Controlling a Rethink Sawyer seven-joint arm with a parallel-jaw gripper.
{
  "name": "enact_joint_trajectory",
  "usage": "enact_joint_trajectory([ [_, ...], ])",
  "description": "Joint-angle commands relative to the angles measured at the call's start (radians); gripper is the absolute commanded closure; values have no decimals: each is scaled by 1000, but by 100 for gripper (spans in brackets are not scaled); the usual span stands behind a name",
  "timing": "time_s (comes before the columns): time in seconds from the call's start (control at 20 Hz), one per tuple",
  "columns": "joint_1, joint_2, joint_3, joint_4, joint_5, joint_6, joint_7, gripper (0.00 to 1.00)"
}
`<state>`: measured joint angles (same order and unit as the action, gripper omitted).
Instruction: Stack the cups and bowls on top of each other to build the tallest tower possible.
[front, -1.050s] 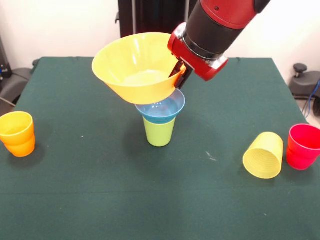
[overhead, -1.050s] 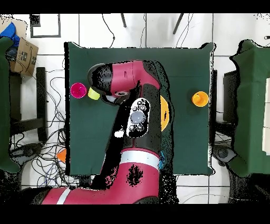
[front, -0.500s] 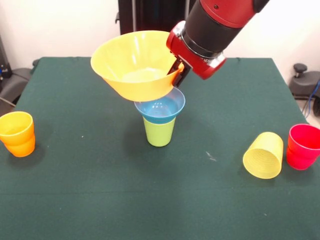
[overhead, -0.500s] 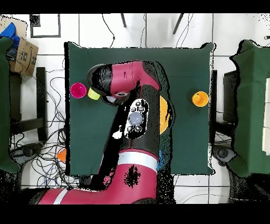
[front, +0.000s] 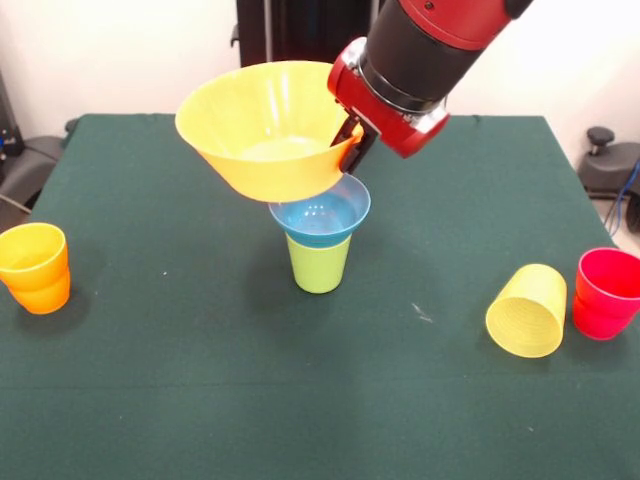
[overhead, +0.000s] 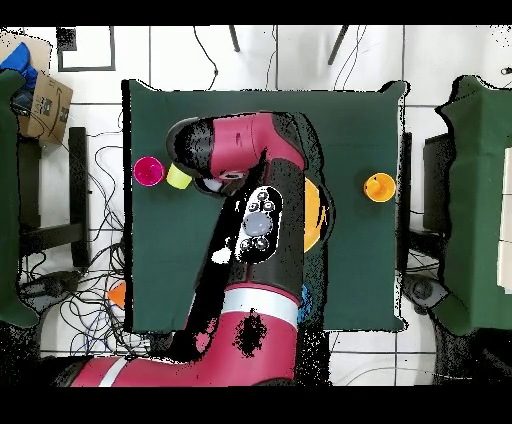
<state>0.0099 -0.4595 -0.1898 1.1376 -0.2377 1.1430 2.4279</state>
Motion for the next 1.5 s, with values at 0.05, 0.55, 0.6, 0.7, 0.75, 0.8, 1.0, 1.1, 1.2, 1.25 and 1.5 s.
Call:
enact_joint_trajectory([
  [0.05,18,-16,45,-32,26,-33,109,100],
  [0.55,22,-4,38,-56,52,-25,120,100],
  [0.6,24,-2,37,-56,54,-28,123,100],
  [0.7,27,4,35,-58,58,-34,127,100],
  [0.75,28,7,34,-59,59,-39,130,100],
  [0.8,29,10,33,-60,60,-44,134,100],
  [1.0,37,23,28,-62,67,-67,159,100],
  [1.1,41,31,26,-69,70,-75,169,100],
  [1.2,42,32,23,-79,73,-66,167,100],
  [1.25,43,31,21,-81,74,-61,165,100],
  [1.5,45,42,11,-101,77,-53,163,100],
])
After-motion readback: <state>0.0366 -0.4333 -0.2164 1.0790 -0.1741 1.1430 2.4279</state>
